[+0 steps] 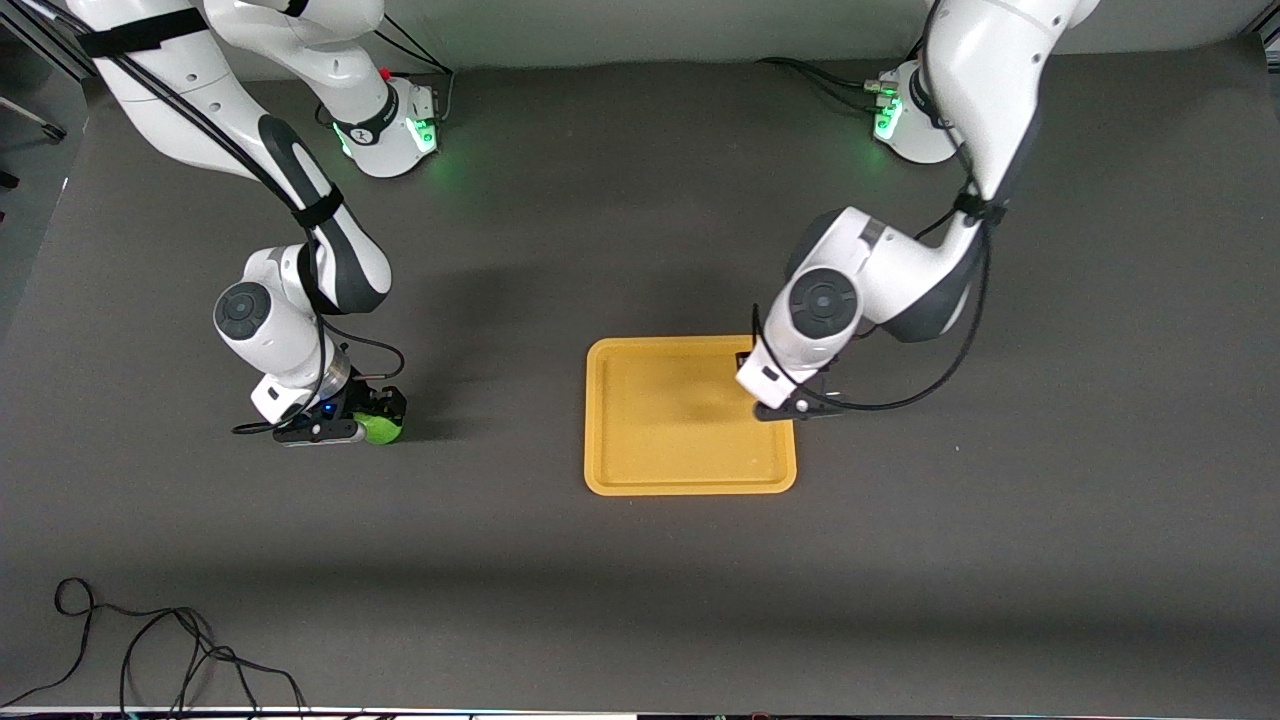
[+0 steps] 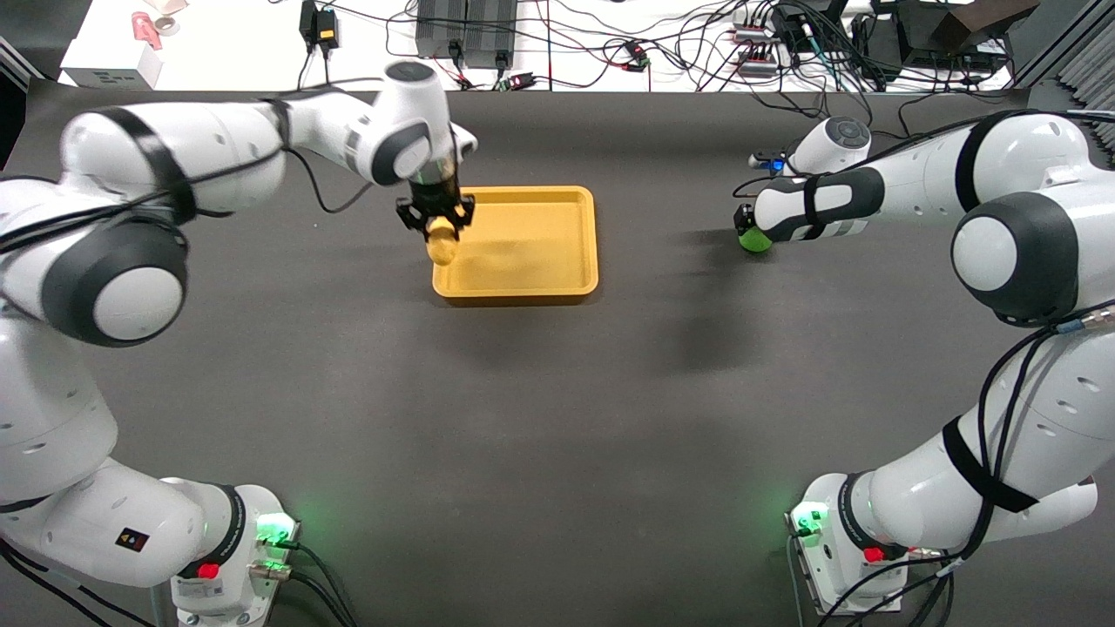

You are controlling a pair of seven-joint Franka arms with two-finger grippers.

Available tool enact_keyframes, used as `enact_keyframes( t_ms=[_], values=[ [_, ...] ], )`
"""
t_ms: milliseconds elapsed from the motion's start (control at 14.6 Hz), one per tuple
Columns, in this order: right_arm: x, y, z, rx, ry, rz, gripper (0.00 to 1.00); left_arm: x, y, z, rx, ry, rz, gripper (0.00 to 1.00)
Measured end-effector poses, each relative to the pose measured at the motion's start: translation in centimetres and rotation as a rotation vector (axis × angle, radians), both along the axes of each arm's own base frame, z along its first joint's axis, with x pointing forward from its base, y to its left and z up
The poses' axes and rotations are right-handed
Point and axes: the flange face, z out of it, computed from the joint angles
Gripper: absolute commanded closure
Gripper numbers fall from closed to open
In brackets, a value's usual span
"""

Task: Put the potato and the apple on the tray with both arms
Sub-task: 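Carry the potato onto the tray with the left gripper while the right lifts apple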

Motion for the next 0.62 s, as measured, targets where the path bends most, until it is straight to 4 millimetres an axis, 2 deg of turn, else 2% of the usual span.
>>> enact_keyframes(
  t_ms=[137, 206, 275, 344, 481, 618],
  values=[
    [0.4, 0.1, 1.8, -0.002, 0.044, 0.002, 0.50, -0.6, -1.3, -2.8, 0.027, -0.016, 0.011, 0.97],
    [0.7, 0.2, 3.6, -0.003, 0.078, 0.003, 0.50, -0.8, -1.6, -3.8, 0.033, -0.019, 0.015, 0.79],
    [1.2, 0.3, 6.0, -0.004, 0.111, 0.005, 0.50, -0.8, -1.7, -4.6, 0.036, -0.017, 0.020, 0.33],
    [1.6, 0.4, 8.8, -0.004, 0.138, 0.007, 0.50, -0.6, -1.6, -4.9, 0.036, -0.016, 0.024, 0.00],
    [2.6, 0.6, 14.8, -0.005, 0.177, 0.012, 0.50, -0.2, -1.5, -4.6, 0.034, -0.025, 0.032, 0.00],
    [3.5, 1.0, 19.4, -0.004, 0.206, 0.020, 0.50, 0.2, -1.1, -4.3, 0.036, -0.030, 0.039, 0.00]
  ],
)
